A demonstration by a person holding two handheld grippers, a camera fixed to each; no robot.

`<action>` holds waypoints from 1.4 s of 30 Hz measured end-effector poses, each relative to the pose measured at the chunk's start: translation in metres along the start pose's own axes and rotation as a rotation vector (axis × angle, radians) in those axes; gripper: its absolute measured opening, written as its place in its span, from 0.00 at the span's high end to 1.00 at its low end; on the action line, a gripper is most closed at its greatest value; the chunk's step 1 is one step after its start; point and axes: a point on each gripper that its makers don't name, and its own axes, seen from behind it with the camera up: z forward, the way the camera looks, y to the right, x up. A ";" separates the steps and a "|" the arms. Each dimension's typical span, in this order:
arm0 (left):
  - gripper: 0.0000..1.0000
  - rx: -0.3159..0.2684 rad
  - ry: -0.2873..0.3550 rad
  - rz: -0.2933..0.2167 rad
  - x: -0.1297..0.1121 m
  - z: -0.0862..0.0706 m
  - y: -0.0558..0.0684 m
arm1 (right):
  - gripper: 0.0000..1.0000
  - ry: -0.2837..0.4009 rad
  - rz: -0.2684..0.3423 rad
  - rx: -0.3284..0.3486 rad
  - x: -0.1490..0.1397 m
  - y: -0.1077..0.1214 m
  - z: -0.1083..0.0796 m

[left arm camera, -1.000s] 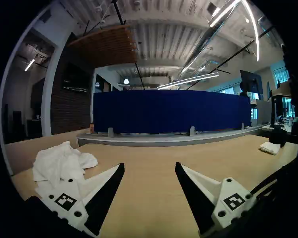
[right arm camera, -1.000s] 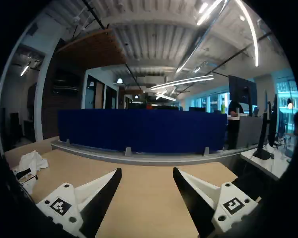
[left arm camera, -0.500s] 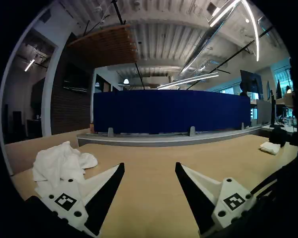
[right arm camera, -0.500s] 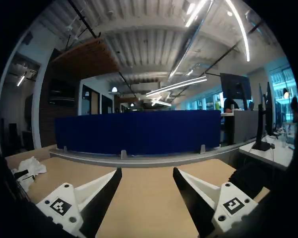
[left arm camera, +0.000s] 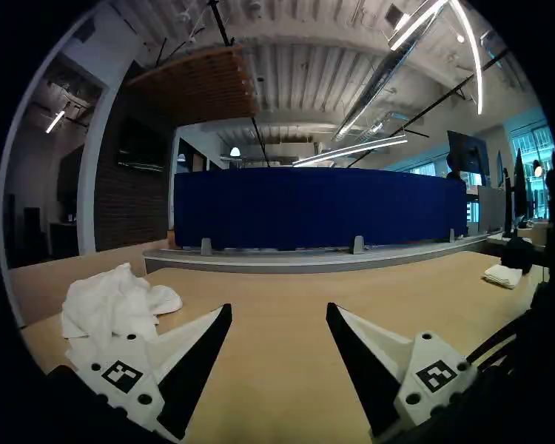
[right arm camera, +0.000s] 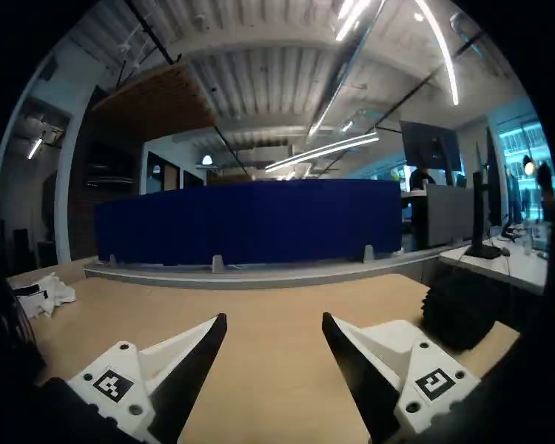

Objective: Fold towel

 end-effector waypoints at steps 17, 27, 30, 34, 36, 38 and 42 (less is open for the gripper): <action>0.06 0.000 0.000 0.000 0.000 0.001 0.000 | 0.00 0.002 0.026 0.003 -0.029 0.010 0.008; 0.06 0.000 0.000 0.000 0.000 0.001 0.000 | 0.00 -0.001 -0.019 0.014 -0.036 0.009 0.006; 0.06 0.000 0.000 0.000 0.000 0.001 0.000 | 0.00 0.002 -0.039 0.016 -0.035 0.007 0.006; 0.06 0.000 0.000 0.000 0.000 0.001 0.001 | 0.00 0.007 -0.056 0.014 -0.036 0.006 0.006; 0.06 0.000 0.000 0.000 0.000 0.001 0.001 | 0.00 0.011 -0.062 0.011 -0.037 0.007 0.005; 0.06 0.000 0.000 0.000 0.001 0.001 0.001 | 0.00 0.014 -0.065 0.007 -0.038 0.007 0.005; 0.06 0.000 0.000 0.000 0.001 0.001 0.000 | 0.00 0.026 -0.064 -0.002 -0.036 0.008 0.003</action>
